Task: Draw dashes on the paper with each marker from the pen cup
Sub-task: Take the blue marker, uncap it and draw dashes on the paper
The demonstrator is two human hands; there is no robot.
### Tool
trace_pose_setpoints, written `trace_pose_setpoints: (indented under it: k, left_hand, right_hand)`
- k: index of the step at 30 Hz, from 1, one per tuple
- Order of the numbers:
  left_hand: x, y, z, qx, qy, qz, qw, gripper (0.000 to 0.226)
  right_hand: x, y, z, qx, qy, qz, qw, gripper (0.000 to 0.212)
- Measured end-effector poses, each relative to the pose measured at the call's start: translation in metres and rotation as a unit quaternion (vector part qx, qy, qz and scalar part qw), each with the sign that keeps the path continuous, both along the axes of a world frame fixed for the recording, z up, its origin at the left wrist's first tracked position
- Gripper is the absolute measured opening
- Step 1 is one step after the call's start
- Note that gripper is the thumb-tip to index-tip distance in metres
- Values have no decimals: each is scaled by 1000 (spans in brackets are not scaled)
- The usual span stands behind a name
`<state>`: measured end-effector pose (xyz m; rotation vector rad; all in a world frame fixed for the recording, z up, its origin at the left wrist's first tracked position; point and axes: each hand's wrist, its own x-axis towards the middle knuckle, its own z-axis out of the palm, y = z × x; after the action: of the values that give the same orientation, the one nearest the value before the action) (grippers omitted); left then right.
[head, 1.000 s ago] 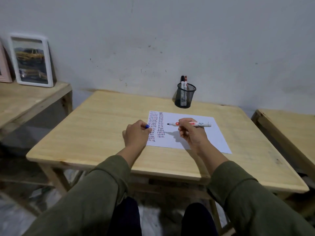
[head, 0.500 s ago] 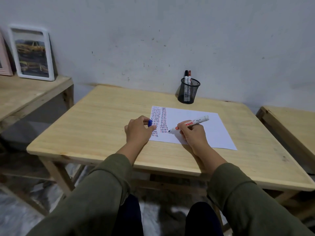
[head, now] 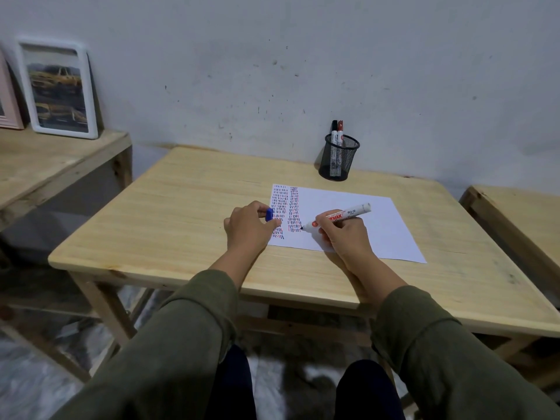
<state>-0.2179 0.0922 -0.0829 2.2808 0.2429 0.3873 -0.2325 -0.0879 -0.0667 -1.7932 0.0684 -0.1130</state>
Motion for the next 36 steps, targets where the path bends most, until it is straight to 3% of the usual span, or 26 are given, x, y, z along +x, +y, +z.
trace_pose_setpoints:
  k: [8, 14, 18, 22, 25, 30, 36]
  left_hand:
    - [0, 0, 0, 1, -1, 2, 1000, 34]
    - [-1, 0, 2, -3, 0, -5, 1000, 22]
    - [-3, -1, 9, -150, -26, 39, 988, 8]
    - [-4, -4, 24, -361, -25, 82, 929, 7]
    - [-7, -13, 41, -450, -36, 73, 889, 5]
    - [-6, -26, 63, -533, -31, 30, 845, 8]
    - [-4, -31, 70, -537, -20, 13, 843, 6]
  right_hand:
    - [1, 0, -1, -16, 8, -6, 1000, 12]
    - [-1, 0, 2, 18, 11, -24, 999, 11]
    - [-4, 2, 12, 126, 12, -37, 991, 8]
    - [-1, 14, 29, 192, -33, 18, 981, 7]
    - [-1, 26, 44, 184, -67, 59, 979, 10]
    - [1, 37, 58, 157, -101, 75, 980, 11]
    - [2, 33, 65, 150, -108, 54, 981, 12]
